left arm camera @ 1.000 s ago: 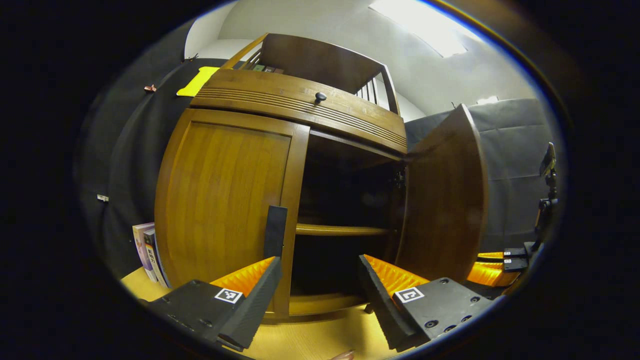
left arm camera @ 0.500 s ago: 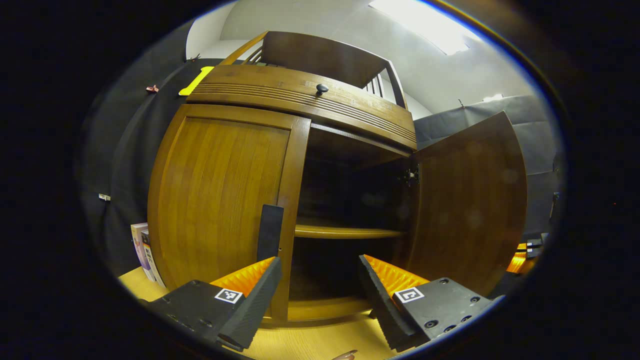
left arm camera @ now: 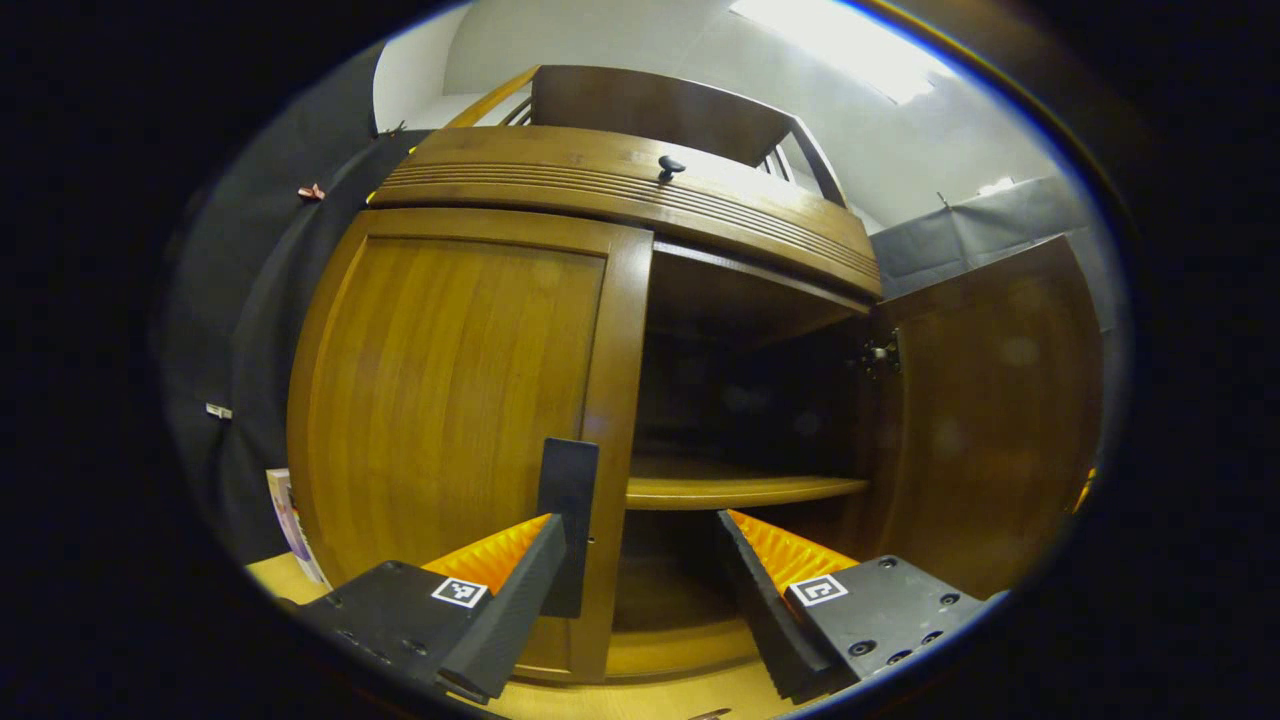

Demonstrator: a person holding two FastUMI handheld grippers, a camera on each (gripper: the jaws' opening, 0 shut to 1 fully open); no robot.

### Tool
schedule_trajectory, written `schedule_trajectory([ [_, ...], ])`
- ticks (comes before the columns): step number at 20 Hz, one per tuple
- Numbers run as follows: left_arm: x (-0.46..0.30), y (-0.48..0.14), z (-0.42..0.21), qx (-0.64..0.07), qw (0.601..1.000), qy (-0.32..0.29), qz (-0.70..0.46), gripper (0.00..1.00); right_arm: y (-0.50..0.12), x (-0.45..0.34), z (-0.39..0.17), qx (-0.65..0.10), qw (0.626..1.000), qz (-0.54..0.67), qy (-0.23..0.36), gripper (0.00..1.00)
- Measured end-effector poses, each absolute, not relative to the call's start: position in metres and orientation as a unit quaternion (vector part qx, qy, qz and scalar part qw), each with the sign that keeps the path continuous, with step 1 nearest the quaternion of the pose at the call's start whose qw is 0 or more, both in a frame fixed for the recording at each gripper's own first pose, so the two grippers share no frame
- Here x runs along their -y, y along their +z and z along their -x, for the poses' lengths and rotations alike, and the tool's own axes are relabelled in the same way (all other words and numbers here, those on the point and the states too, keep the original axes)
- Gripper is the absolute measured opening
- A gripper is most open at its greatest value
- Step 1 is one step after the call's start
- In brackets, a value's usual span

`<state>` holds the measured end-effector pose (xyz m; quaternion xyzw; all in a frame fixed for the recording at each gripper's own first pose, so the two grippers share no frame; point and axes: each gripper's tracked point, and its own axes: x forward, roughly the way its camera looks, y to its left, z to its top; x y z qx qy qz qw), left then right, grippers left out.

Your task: Open the right door of the double-door shoe cabinet with the right hand, and open the left door with the left hand.

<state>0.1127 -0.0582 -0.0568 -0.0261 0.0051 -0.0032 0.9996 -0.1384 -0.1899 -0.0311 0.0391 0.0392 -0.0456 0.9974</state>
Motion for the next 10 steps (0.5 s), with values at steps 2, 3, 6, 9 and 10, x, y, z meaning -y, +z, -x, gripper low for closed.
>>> schedule_trajectory([
  [2, 0.051, -0.059, -0.118, -0.004, 1.000, 0.010, 0.014, 0.92, -0.032, 0.198, 0.139, -0.037, 0.997, -0.044, -0.048, 0.14],
  [3, 0.053, -0.059, -0.115, -0.003, 1.000, 0.009, 0.013, 0.92, -0.033, 0.201, 0.138, -0.037, 0.997, -0.043, -0.050, 0.14],
  [6, 0.047, -0.056, -0.113, 0.002, 1.000, 0.022, 0.006, 0.84, -0.038, 0.201, 0.136, -0.041, 0.998, -0.033, -0.046, 0.15],
  [9, 0.038, -0.051, -0.116, 0.010, 0.999, 0.041, -0.018, 0.84, -0.049, 0.201, 0.138, -0.051, 0.998, -0.021, -0.042, 0.17],
  [10, 0.036, -0.051, -0.120, 0.009, 0.999, 0.044, -0.030, 0.88, -0.048, 0.201, 0.142, -0.052, 0.998, -0.023, -0.041, 0.17],
])
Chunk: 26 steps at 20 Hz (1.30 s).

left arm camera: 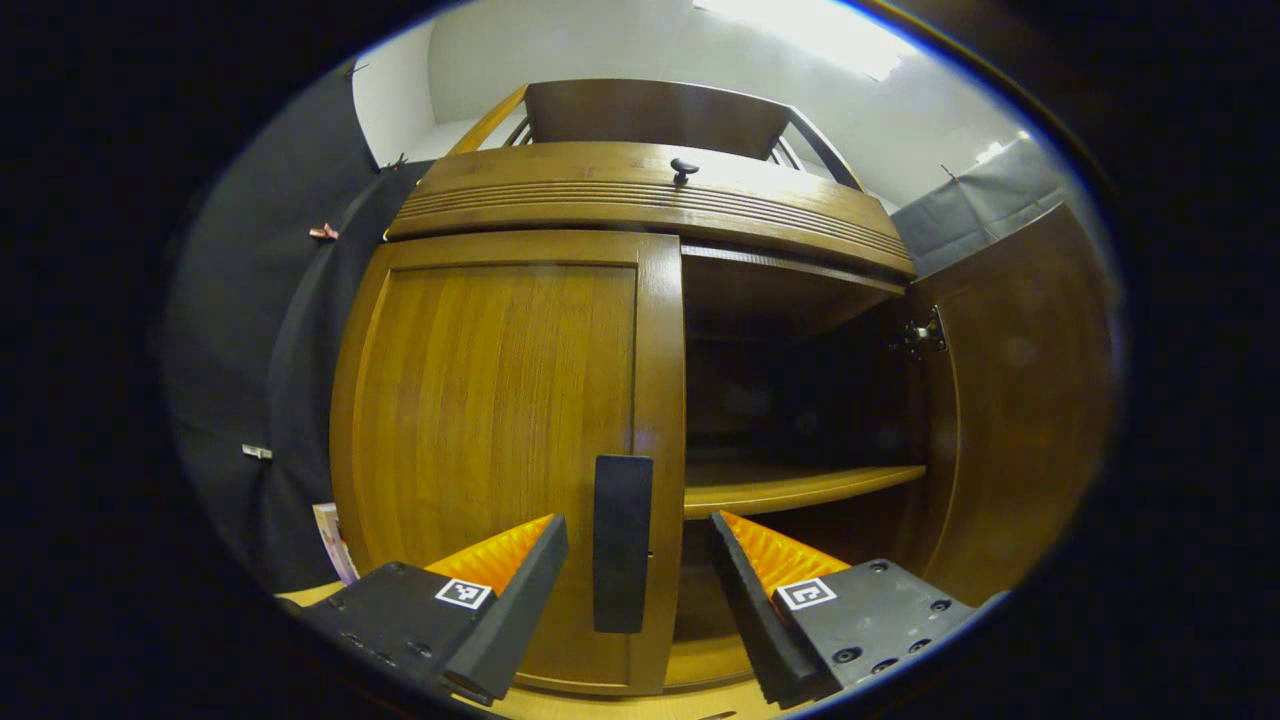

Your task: Open the right door of the double-door shoe cabinet with the right hand, and open the left door with the left hand.

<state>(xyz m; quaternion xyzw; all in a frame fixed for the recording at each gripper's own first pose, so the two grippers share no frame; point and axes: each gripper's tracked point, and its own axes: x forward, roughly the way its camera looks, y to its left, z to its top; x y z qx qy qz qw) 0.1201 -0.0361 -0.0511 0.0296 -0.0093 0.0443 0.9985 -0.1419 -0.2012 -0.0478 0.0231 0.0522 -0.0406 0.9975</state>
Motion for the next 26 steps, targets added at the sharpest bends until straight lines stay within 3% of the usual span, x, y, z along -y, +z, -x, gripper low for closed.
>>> schedule_trajectory([
  [1, 0.032, -0.053, -0.123, 0.009, 0.998, 0.049, -0.039, 0.92, -0.045, 0.202, 0.146, -0.051, 0.998, -0.026, -0.040, 0.19],
  [2, 0.029, -0.054, -0.128, 0.009, 0.998, 0.052, -0.045, 0.84, -0.042, 0.203, 0.149, -0.048, 0.997, -0.027, -0.045, 0.19],
  [5, 0.026, -0.065, -0.140, 0.000, 0.998, 0.049, -0.041, 0.84, -0.032, 0.212, 0.167, -0.029, 0.997, -0.029, -0.063, 0.19],
  [7, 0.028, -0.073, -0.146, -0.008, 0.999, 0.043, -0.028, 0.83, -0.034, 0.217, 0.171, -0.030, 0.997, -0.031, -0.071, 0.40],
  [12, 0.024, -0.079, -0.148, -0.011, 0.999, 0.036, -0.003, 0.44, -0.029, 0.225, 0.180, -0.023, 0.995, -0.036, -0.088, 0.94],
  [13, 0.024, -0.078, -0.147, -0.011, 0.999, 0.031, 0.004, 0.37, -0.029, 0.226, 0.181, -0.023, 0.995, -0.034, -0.091, 0.95],
  [18, 0.024, -0.078, -0.144, -0.023, 0.999, 0.029, -0.008, 0.31, -0.028, 0.225, 0.187, -0.023, 0.994, -0.027, -0.102, 0.95],
  [20, 0.026, -0.076, -0.142, -0.026, 0.999, 0.021, 0.000, 0.32, -0.022, 0.225, 0.188, -0.014, 0.994, -0.030, -0.105, 0.99],
  [26, 0.025, -0.068, -0.105, -0.033, 0.999, -0.017, 0.007, 0.31, -0.015, 0.210, 0.191, -0.009, 0.994, -0.043, -0.105, 0.97],
])
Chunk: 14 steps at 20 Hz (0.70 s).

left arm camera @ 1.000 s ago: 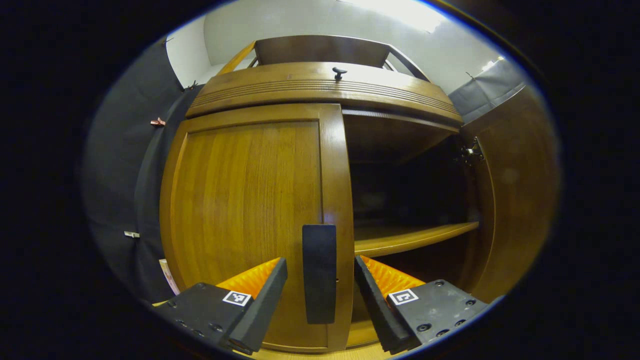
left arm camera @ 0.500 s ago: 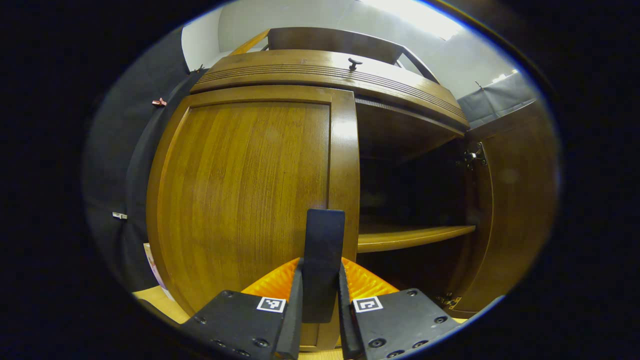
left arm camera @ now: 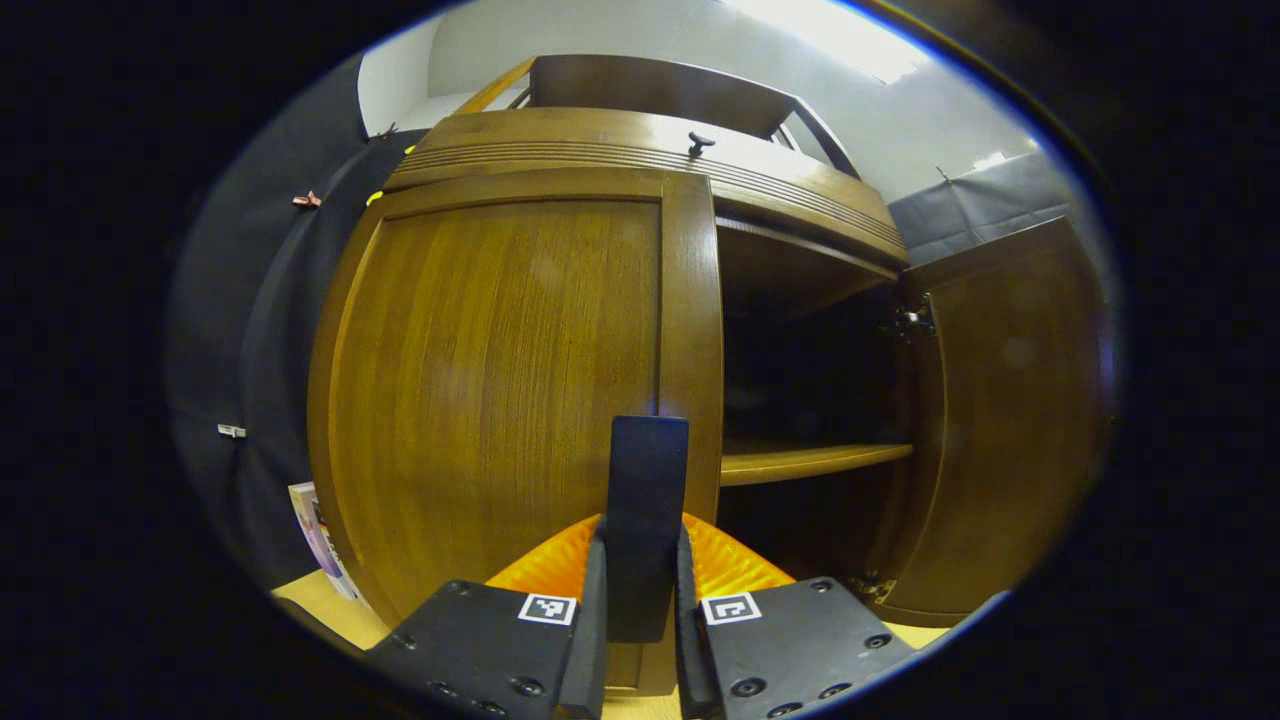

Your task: Open the right door of the double-door shoe cabinet with the right hand, and open the left door with the left hand.

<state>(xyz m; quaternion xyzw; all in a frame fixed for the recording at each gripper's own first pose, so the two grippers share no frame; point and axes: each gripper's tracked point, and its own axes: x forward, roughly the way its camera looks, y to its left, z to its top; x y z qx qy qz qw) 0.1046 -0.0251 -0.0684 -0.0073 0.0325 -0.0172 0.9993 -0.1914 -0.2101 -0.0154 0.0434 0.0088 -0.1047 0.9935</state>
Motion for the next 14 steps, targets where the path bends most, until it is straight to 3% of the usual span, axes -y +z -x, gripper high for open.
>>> schedule_trajectory([
  [14, -0.031, -0.040, 0.035, -0.031, 0.994, -0.097, 0.033, 0.31, 0.016, 0.092, 0.184, 0.009, 0.998, 0.017, -0.060, 0.97],
])
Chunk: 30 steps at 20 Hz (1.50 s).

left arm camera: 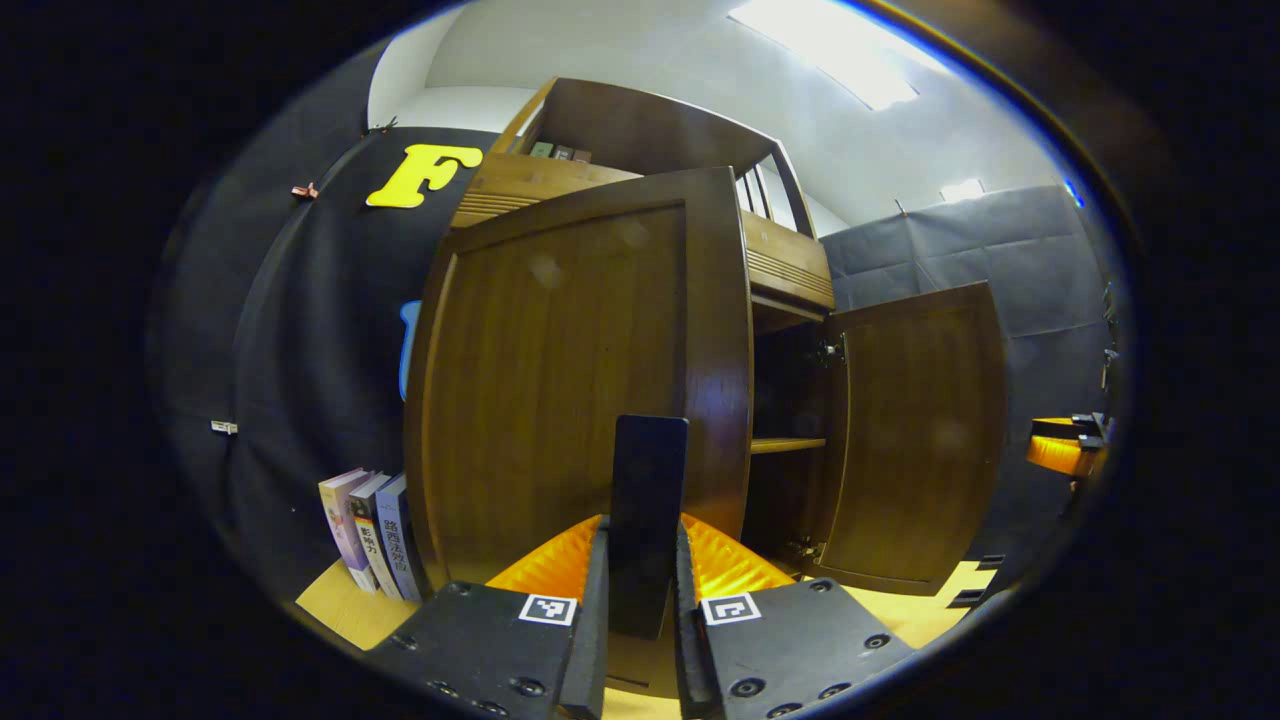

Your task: Open the right door of the double-door shoe cabinet with the right hand, and open the left door with the left hand.

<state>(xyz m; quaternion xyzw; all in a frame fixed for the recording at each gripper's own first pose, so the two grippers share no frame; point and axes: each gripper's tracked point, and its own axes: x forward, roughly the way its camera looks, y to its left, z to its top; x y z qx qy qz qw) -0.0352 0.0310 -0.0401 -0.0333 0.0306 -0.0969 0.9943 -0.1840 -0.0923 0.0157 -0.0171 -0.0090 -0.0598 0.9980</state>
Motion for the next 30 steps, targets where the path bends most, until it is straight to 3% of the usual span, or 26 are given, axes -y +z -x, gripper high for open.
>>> schedule_trajectory([
  [12, -0.097, -0.030, 0.090, -0.024, 0.997, -0.069, 0.006, 0.29, 0.018, 0.008, 0.139, 0.021, 0.999, -0.022, 0.025, 0.97],
  [23, -0.159, -0.024, 0.124, -0.016, 1.000, 0.016, -0.013, 0.26, -0.002, -0.042, 0.099, 0.005, 0.996, -0.034, 0.082, 0.99],
  [30, -0.159, -0.016, 0.157, -0.022, 0.999, 0.028, -0.008, 0.16, -0.004, -0.060, 0.082, 0.006, 0.993, -0.040, 0.115, 0.97],
])
